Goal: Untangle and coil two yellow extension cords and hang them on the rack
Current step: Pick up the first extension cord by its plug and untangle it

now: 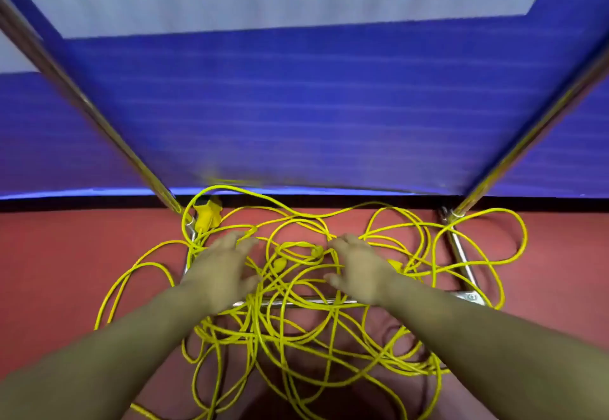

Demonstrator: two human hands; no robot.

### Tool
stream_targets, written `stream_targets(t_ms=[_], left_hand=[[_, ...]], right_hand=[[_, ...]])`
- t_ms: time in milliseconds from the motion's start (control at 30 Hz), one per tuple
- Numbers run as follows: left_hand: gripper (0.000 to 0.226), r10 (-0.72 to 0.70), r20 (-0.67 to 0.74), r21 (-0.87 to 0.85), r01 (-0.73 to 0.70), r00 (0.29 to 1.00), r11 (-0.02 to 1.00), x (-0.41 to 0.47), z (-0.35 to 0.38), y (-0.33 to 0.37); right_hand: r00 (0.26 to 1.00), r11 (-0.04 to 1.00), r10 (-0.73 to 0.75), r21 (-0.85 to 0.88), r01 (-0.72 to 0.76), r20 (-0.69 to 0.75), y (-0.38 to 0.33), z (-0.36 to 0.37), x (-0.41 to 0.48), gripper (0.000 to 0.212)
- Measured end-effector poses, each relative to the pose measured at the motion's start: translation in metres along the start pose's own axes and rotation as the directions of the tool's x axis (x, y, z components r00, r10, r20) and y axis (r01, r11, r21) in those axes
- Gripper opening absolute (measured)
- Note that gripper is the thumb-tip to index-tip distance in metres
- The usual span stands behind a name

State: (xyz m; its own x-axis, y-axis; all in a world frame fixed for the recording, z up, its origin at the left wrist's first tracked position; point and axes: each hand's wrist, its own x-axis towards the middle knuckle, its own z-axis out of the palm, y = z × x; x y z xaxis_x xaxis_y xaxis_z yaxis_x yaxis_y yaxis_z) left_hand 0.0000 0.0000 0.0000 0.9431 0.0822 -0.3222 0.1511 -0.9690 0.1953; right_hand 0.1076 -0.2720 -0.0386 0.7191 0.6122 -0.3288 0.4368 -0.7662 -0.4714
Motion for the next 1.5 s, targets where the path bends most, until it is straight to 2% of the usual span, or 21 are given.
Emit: stream_targets(t_ms=[100,200,333,433,600,667,733,800,867,1000,1100,1267,1433,1500], left_hand=[[0.075,-0.105,-0.034,-0.181,0.097,0.994,0.979,-0.004,0.021,-0.019],[0.075,-0.075,-0.025,-0.237,0.067,0.997,0.969,-0.012,0.033,-0.025],[0.068,-0.099,-0.059,-0.366,0.07,0.993,0.928,-0.012,0.034,-0.021],[0.069,-0.028,-0.054,-0.391,0.005,0.998,0.92,-0.003,0.033,-0.012],[0.065,0.028,-0.097,-0.483,-0.072,0.995,0.873,0.014,0.009,0.014],[0.05,0.056,-0.135,-0.531,-0.12,0.989,0.839,0.015,-0.011,0.03],[0.03,0.085,-0.192,-0.575,-0.183,0.978,0.798,0.015,-0.037,0.047],[0.016,0.09,-0.207,-0.658,-0.207,0.974,0.724,0.007,-0.07,0.069],[0.014,0.097,-0.216,-0.709,-0.225,0.971,0.669,-0.008,-0.105,0.091],[0.009,0.128,-0.332,-0.729,-0.34,0.935,0.595,-0.058,-0.177,0.135],[0.014,0.129,-0.405,-0.732,-0.405,0.905,0.548,-0.104,-0.228,0.166],[0.018,0.05,-0.511,-0.761,-0.479,0.858,0.438,-0.194,-0.288,0.215],[0.013,0.037,-0.605,-0.721,-0.567,0.795,0.398,-0.262,-0.298,0.235],[0.013,0.029,-0.607,-0.733,-0.574,0.794,0.366,-0.283,-0.283,0.235]], right_hand=[[0.999,0.998,-0.046,-0.041,0.047,0.029,-0.01,0.024,0.031,0.072],[0.996,0.996,-0.028,-0.085,0.035,0.081,-0.017,0.04,0.058,0.069],[0.995,0.999,0.03,-0.04,-0.026,0.1,-0.011,0.052,0.069,0.038],[0.999,0.999,-0.029,0.044,0.028,0.024,-0.003,0.05,0.067,0.02],[0.978,0.96,-0.178,0.199,0.197,-0.109,-0.022,-0.003,0.042,0.012],[0.96,0.93,-0.238,0.25,0.269,-0.148,-0.036,-0.044,0.023,0.008],[0.961,0.912,-0.24,0.307,0.273,-0.14,-0.048,-0.088,0.0,0.006],[0.972,0.874,-0.185,0.428,0.229,-0.143,-0.061,-0.128,-0.026,0.006],[0.968,0.818,-0.143,0.525,0.232,-0.205,-0.074,-0.163,-0.054,0.012],[0.954,0.674,-0.084,0.689,0.267,-0.287,-0.105,-0.226,-0.121,0.03],[0.931,0.656,-0.113,0.678,0.332,-0.347,-0.128,-0.265,-0.18,0.042],[0.87,0.536,-0.056,0.721,0.44,-0.49,-0.162,-0.299,-0.276,0.037],[0.811,0.475,-0.019,0.709,0.522,-0.584,-0.184,-0.288,-0.333,0.035],[0.806,0.459,0.005,0.717,0.524,-0.592,-0.189,-0.275,-0.343,0.033]])
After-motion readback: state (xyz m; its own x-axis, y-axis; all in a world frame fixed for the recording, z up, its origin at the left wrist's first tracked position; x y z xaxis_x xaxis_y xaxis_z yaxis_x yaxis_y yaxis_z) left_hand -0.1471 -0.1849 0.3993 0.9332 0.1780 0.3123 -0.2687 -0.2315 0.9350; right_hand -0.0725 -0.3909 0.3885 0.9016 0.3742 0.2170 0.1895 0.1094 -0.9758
